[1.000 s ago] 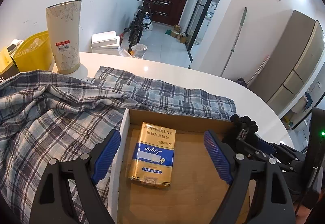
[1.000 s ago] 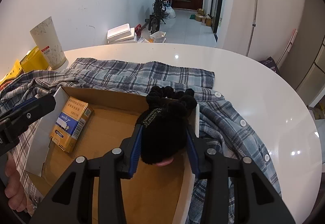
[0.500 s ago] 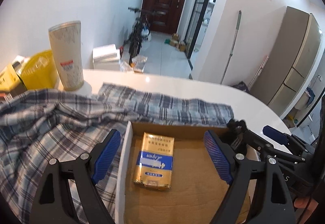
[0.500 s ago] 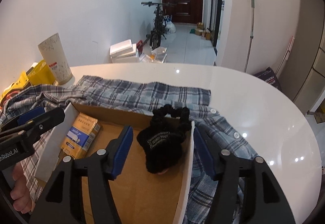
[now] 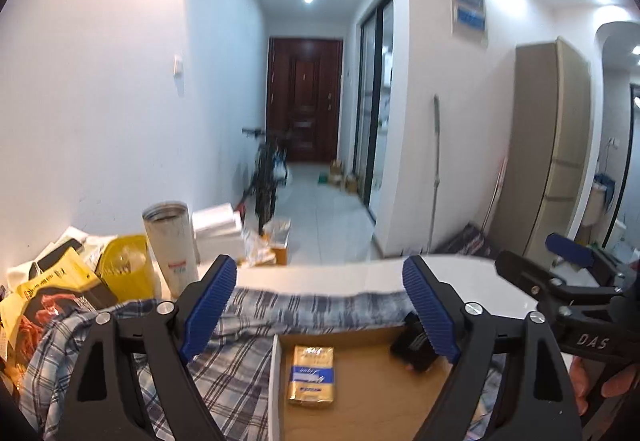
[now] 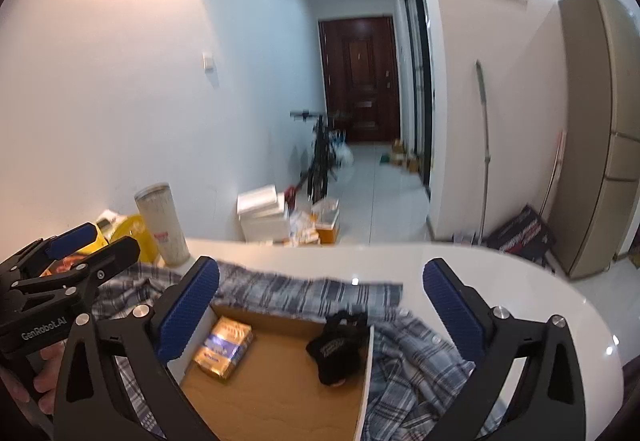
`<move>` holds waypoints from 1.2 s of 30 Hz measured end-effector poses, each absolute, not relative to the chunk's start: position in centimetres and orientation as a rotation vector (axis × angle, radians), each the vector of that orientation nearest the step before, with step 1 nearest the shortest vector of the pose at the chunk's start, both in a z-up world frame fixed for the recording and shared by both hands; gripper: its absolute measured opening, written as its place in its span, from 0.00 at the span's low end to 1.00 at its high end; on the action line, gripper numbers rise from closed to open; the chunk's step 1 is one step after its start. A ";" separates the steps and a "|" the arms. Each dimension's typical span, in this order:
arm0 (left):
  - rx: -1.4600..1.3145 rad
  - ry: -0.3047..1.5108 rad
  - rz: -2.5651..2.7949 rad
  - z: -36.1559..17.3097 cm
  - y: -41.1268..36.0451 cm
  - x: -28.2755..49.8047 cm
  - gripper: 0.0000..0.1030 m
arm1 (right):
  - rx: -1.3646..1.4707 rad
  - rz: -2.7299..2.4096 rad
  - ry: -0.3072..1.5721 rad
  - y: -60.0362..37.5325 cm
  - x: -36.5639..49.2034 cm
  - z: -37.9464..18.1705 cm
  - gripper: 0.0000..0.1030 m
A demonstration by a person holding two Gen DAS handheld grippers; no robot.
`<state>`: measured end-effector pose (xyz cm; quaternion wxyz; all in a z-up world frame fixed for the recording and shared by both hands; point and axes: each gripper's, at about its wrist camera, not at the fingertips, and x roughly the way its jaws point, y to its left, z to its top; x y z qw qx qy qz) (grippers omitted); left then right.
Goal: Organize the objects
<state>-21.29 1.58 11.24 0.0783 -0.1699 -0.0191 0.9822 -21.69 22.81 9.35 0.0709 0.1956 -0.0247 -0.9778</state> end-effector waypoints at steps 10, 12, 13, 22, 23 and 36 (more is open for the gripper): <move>-0.393 -0.125 2.898 12.9 -0.1 -14.7 0.89 | 0.456 -2.951 0.080 21.8 -16.1 12.7 1.00; -0.375 -0.155 2.888 12.9 -0.6 -13.5 0.89 | 0.441 -2.943 0.092 21.5 -15.1 12.6 1.00; -0.372 -0.165 2.883 12.9 -0.8 -13.1 0.89 | 0.438 -2.933 0.092 21.4 -14.7 12.5 1.00; -0.279 -0.151 2.925 12.5 -1.9 -8.5 0.90 | 0.398 -2.883 0.089 20.7 -10.7 11.1 1.00; -0.288 -0.180 2.906 12.3 -2.2 -7.8 0.90 | 0.401 -2.886 0.095 20.7 -10.3 10.8 1.00; -0.245 -0.256 2.919 9.9 -2.9 -1.2 0.90 | 0.521 -2.797 -0.089 22.4 -6.0 6.3 1.00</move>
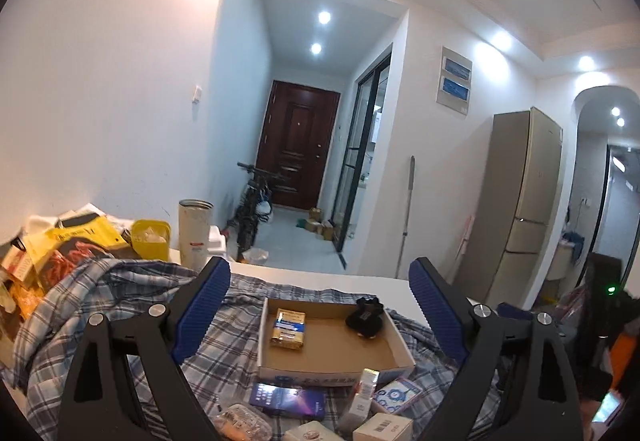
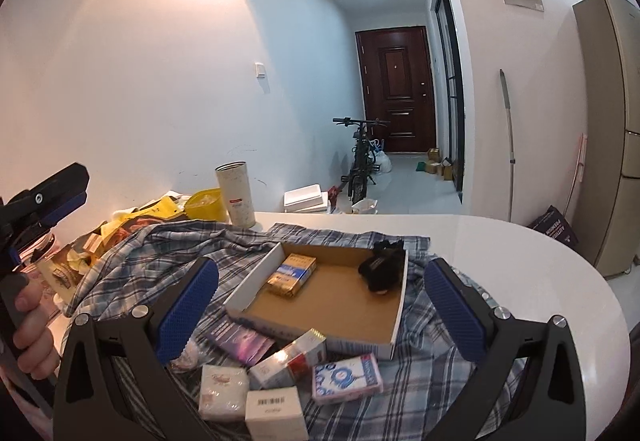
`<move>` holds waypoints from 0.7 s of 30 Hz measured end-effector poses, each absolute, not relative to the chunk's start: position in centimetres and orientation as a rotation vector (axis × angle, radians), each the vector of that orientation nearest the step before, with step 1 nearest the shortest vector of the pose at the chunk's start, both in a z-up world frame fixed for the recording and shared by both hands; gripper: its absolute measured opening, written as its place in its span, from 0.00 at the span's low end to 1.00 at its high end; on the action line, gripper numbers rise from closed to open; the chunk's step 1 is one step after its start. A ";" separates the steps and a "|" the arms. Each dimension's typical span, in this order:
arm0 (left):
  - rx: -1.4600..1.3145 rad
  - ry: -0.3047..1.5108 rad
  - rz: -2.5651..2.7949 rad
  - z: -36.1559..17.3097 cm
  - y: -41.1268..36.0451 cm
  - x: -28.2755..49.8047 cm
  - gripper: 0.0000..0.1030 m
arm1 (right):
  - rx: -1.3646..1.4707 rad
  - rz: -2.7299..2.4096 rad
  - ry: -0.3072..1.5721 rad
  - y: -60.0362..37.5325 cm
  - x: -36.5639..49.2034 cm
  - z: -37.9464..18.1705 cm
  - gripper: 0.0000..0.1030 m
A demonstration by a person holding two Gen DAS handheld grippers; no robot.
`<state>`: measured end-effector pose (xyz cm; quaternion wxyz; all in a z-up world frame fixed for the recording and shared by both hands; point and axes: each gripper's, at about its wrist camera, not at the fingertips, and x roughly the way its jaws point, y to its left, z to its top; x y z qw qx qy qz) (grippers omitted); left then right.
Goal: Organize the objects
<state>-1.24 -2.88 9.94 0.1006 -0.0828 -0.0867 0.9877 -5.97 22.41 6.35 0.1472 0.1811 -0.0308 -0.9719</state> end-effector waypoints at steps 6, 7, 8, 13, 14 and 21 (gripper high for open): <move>-0.278 -0.133 2.934 7.9 -1.1 -0.8 0.90 | 0.470 -2.861 -0.007 22.1 -3.2 5.4 1.00; -0.284 -0.134 2.943 7.5 -1.0 -0.8 0.90 | 0.470 -2.861 -0.007 22.1 -3.2 5.4 1.00; -0.292 -0.143 2.955 7.1 -1.0 -0.8 0.90 | 0.473 -2.855 0.004 22.0 -2.9 5.2 1.00; -0.313 -0.156 2.959 5.7 -1.3 -0.6 0.91 | 0.493 -2.845 0.022 22.2 -2.2 4.3 1.00; -0.307 -0.150 2.964 5.4 -1.3 -0.4 0.93 | 0.497 -2.855 0.024 22.5 -2.0 4.1 1.00; -0.235 -0.068 2.992 4.9 -0.9 0.6 1.00 | 0.483 -2.888 0.070 22.6 -1.6 3.3 1.00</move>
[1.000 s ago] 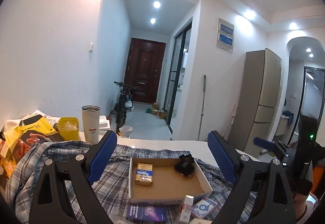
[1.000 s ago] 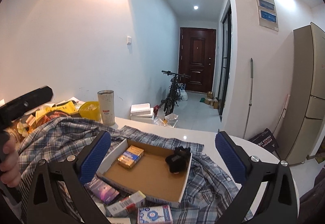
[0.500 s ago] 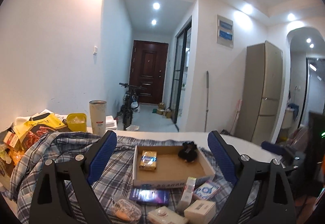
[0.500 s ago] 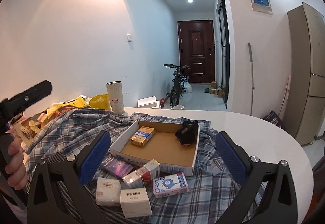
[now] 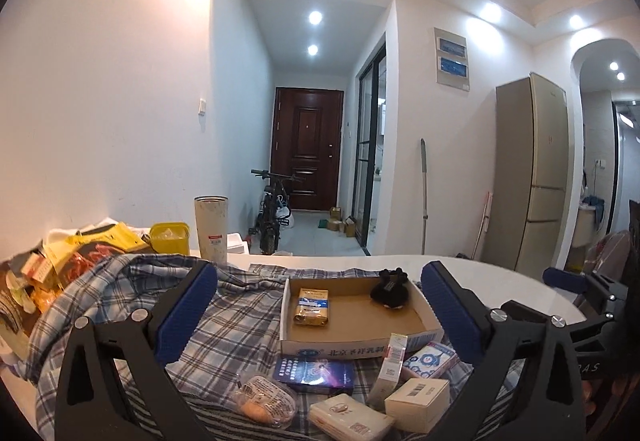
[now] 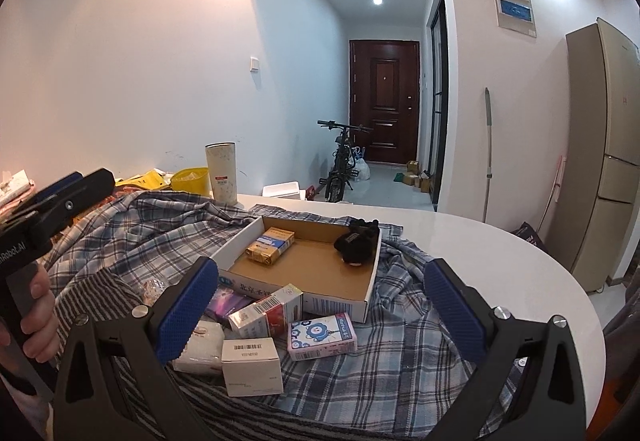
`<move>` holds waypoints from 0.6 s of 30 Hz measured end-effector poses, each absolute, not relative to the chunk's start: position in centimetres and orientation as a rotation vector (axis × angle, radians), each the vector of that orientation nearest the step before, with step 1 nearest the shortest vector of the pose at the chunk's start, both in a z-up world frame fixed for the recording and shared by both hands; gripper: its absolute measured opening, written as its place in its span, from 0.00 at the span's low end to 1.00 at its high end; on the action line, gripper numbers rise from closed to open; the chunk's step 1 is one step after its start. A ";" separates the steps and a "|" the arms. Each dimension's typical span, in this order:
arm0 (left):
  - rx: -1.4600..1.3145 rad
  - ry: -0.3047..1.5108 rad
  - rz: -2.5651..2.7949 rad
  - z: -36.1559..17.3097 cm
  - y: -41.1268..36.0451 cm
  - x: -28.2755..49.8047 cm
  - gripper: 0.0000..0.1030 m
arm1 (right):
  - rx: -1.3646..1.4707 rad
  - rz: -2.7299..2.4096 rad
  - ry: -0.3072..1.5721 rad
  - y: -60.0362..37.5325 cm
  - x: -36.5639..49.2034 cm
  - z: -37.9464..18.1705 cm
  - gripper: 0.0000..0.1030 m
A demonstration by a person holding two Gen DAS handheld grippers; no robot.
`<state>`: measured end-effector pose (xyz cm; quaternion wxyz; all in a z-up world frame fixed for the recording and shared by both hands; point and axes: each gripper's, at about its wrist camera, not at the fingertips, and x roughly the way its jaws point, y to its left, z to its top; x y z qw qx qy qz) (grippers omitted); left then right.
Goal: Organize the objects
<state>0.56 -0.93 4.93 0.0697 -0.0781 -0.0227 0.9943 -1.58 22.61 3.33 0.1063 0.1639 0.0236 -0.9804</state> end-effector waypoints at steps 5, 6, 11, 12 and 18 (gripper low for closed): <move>-0.294 -0.054 2.980 4.2 -0.9 0.0 1.00 | 0.494 -2.894 0.077 22.7 -1.7 2.9 1.00; -0.306 -0.054 2.980 4.0 -0.8 -0.1 1.00 | 0.498 -2.902 0.065 22.7 -1.7 2.7 1.00; -0.397 -0.087 2.973 2.4 -1.3 -0.7 1.00 | 0.527 -2.912 -0.001 23.3 -2.1 2.1 1.00; -0.414 -0.088 2.970 2.1 -1.3 -0.8 1.00 | 0.544 -2.903 -0.015 23.4 -2.2 1.9 1.00; -0.486 -0.066 2.947 0.6 -1.0 -1.0 1.00 | 0.631 -2.848 -0.018 22.8 -2.6 0.3 1.00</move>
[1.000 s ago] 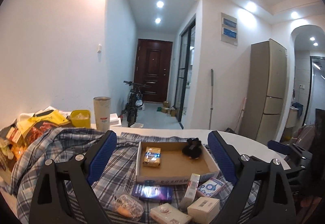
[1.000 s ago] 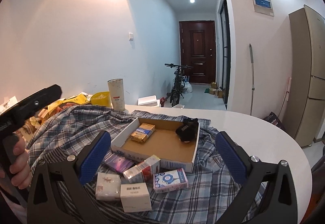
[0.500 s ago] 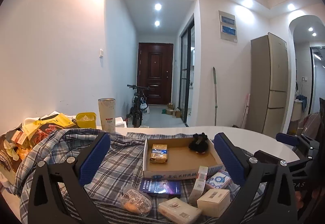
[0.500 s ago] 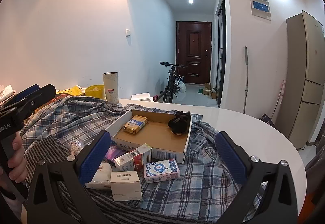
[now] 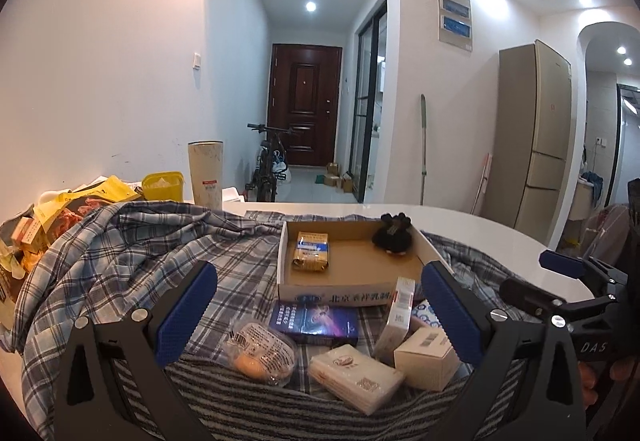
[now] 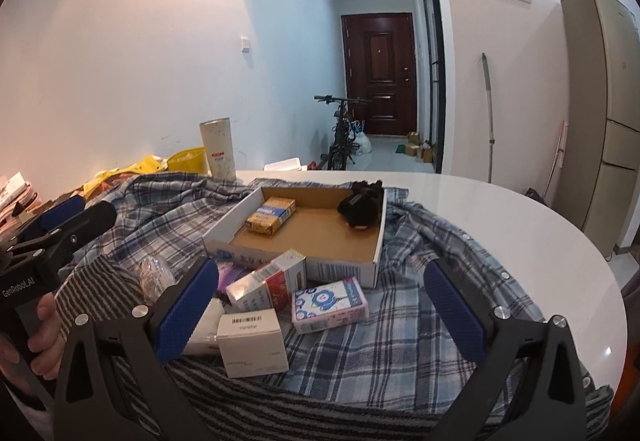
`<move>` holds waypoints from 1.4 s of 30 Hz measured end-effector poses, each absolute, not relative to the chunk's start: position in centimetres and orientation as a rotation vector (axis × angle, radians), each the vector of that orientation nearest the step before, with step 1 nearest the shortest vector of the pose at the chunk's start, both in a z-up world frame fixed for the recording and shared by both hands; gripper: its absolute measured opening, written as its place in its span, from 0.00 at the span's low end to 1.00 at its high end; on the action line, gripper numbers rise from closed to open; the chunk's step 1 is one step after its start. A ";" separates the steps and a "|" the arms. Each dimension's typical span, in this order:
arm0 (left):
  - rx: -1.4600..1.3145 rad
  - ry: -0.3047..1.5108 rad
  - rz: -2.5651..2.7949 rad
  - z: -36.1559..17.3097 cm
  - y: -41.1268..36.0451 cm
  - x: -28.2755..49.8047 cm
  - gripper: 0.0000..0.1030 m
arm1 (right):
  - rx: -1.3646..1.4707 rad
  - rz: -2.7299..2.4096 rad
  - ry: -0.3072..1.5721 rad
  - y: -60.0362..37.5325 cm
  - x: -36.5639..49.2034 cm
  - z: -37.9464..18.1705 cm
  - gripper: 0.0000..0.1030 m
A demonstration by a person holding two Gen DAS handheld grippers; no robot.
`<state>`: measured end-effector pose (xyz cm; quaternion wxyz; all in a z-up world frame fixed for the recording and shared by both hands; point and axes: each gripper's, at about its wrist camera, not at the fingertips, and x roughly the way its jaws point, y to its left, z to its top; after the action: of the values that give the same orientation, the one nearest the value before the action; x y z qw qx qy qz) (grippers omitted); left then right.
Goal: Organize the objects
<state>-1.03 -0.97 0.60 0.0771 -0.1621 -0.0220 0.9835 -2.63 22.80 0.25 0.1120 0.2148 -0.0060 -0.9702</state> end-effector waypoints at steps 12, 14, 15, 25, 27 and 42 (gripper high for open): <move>-0.542 -0.067 2.962 -0.8 -1.1 -1.1 1.00 | 0.768 -2.704 0.046 20.2 -3.8 -2.2 0.93; -0.555 -0.062 2.961 -1.0 -1.1 -1.2 1.00 | 0.810 -2.679 0.042 20.0 -4.2 -2.9 0.90; -0.562 -0.064 2.959 -1.1 -1.2 -1.2 1.00 | 0.856 -2.660 0.043 19.8 -4.6 -3.7 0.89; -0.545 -0.093 2.954 -0.7 -1.2 -1.1 1.00 | 0.956 -2.590 0.017 19.4 -5.8 -5.2 0.79; -0.549 -0.088 2.958 -0.8 -1.2 -1.1 1.00 | 0.962 -2.575 0.021 19.3 -5.9 -5.3 0.75; -0.580 -0.088 2.962 -0.7 -1.2 -1.0 1.00 | 0.960 -2.524 0.009 19.0 -5.6 -5.3 0.49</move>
<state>-1.02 -1.25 -0.66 0.0610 -0.1916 -0.0291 0.9791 -5.59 19.00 -5.31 0.2189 0.3468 0.0031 -0.9120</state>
